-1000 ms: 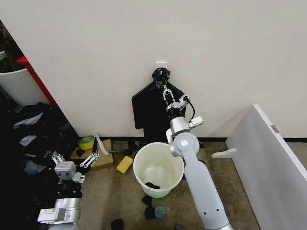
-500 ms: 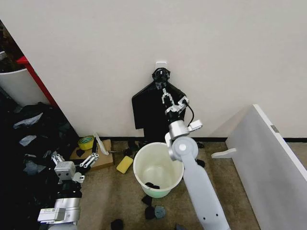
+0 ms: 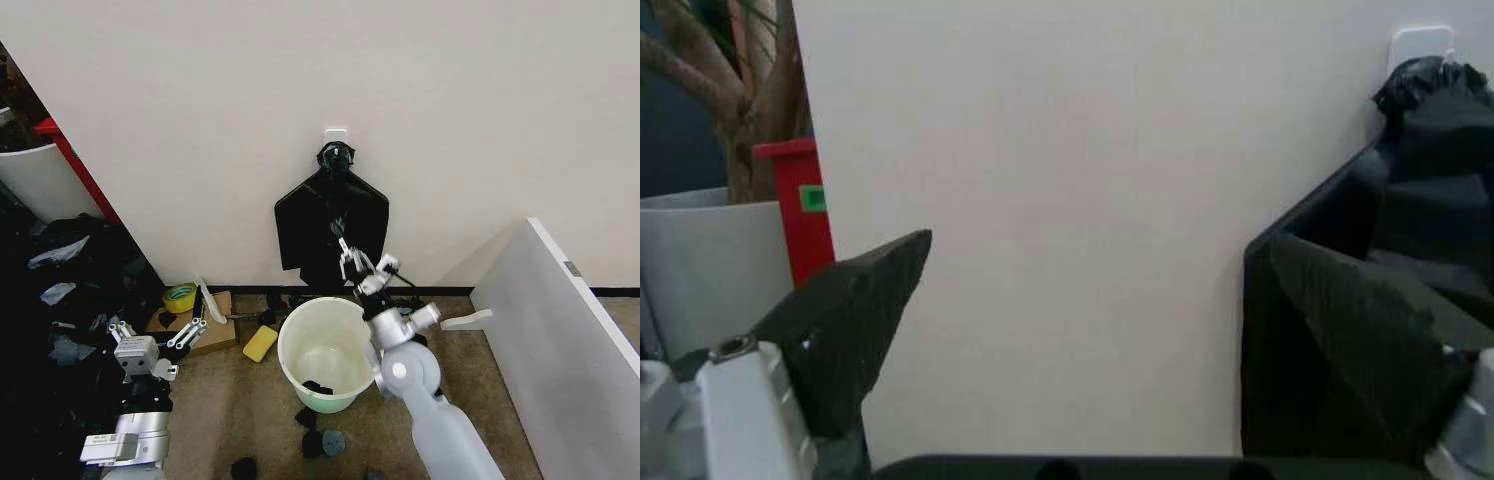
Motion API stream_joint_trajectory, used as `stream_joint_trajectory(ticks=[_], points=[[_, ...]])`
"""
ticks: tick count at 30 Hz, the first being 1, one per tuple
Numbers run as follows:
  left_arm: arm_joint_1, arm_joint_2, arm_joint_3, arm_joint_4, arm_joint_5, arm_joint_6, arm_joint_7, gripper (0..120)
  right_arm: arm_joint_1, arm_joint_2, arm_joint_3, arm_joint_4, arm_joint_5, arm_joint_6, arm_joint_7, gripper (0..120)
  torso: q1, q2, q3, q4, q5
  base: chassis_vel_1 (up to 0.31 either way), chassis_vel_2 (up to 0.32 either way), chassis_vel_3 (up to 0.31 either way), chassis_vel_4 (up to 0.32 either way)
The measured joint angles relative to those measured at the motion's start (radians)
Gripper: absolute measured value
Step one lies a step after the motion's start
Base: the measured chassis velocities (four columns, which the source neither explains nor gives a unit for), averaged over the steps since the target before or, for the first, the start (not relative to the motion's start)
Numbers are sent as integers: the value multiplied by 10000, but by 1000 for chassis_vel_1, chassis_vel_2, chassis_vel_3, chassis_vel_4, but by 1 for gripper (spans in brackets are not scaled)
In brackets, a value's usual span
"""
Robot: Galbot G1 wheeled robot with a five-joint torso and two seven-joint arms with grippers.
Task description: Place the garbage bag over the trash bin.
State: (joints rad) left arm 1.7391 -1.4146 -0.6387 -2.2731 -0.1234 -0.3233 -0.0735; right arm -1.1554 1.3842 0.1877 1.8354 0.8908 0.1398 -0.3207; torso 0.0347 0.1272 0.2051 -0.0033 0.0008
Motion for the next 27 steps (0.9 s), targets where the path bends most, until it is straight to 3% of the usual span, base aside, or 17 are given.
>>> stream_joint_trajectory(ticks=[12,27], points=[[-8,1,-13,-131,-12,43,7,100,-1183,-963,98,-343,-1619,657,-1873,0,0,0,0,0,0,0,0,0,0],[41,19,3,-319,1,81,19,100,-1625,-1322,652,-1285,-3440,1183,-4298,0,0,0,1,0,-1,0,0,0,0]])
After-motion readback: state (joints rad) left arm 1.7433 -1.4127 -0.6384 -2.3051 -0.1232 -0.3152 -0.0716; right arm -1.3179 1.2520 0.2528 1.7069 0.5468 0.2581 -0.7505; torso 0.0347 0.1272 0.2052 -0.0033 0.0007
